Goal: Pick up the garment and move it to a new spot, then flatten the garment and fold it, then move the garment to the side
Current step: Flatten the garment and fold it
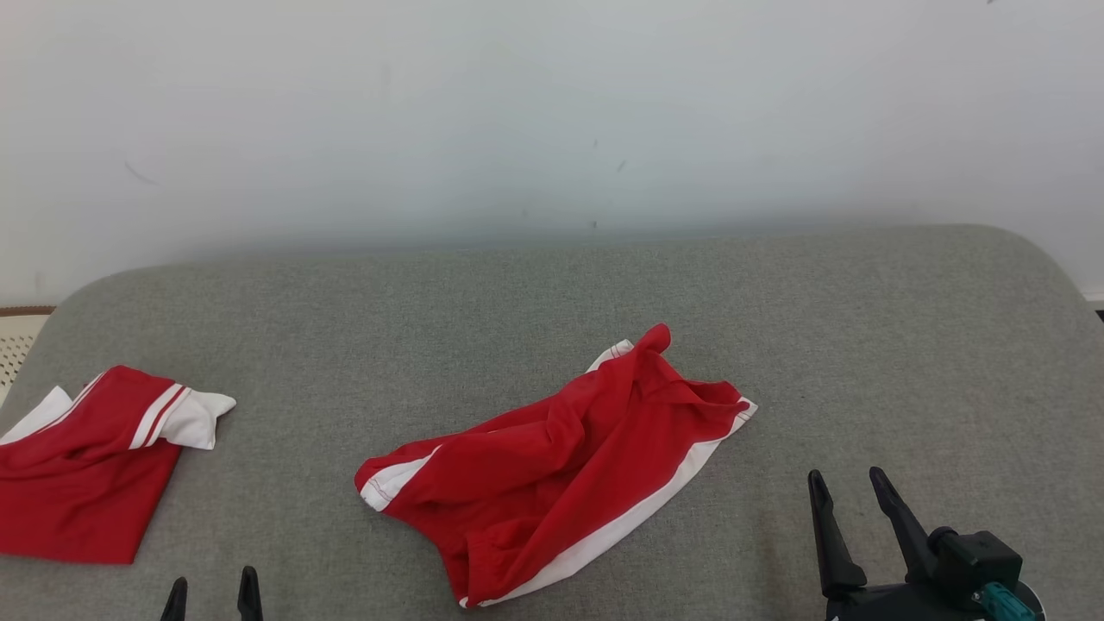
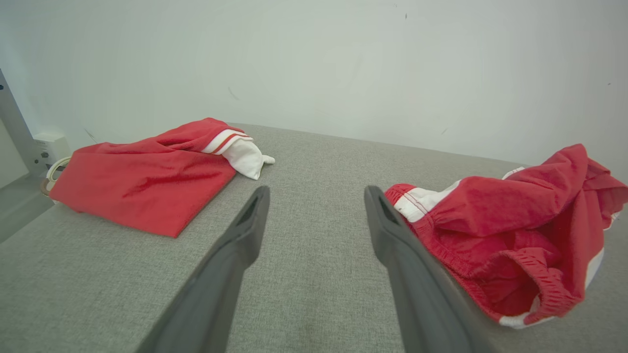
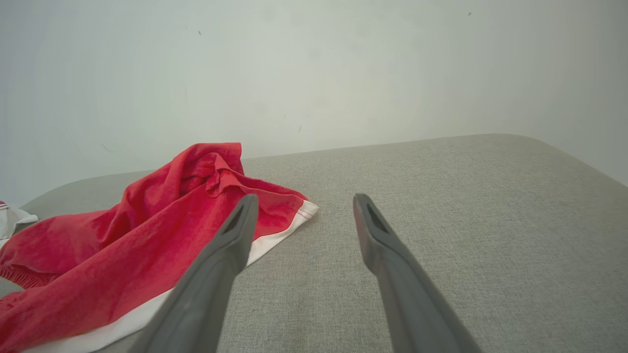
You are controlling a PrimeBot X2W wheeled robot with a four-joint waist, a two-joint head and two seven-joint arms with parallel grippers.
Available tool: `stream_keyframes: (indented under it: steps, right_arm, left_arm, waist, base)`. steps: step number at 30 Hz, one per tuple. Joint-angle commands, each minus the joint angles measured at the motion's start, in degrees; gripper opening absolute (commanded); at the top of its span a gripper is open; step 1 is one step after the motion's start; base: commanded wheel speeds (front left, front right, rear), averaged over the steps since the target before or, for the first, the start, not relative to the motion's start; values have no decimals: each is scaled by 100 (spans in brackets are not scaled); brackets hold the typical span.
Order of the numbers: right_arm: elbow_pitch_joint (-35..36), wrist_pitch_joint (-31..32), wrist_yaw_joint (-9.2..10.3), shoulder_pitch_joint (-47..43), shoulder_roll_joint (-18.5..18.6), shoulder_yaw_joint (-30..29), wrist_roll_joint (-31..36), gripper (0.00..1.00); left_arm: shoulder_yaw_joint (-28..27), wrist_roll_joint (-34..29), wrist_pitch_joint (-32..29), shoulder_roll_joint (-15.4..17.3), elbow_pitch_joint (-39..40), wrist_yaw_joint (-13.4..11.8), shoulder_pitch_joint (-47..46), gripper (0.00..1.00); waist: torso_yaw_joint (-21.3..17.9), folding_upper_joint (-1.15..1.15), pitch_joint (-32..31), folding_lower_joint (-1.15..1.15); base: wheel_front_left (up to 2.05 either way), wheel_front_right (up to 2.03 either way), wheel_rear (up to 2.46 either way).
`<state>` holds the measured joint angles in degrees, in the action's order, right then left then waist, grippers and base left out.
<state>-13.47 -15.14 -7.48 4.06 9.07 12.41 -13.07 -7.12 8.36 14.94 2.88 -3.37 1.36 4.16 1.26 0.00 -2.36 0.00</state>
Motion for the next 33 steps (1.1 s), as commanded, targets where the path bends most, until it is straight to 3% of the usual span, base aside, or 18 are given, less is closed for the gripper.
stream_keyframes:
  steps: [1, 33]
  right_arm:
    - [-15, -16, -3, -51, 11, -2, 15, 100]
    - [-80, -16, -3, 31, 16, 57, -23, 100]
  left_arm:
    - [-18, -24, 14, 2, -18, -8, 46, 100]
    - [-1, -41, 13, 2, -36, 28, 11, 100]
  waist:
    - [1, 0, 0, 0]
    - [-24, 0, -23, 0]
  base:
    - [0, 0, 0]
    - [0, 0, 0]
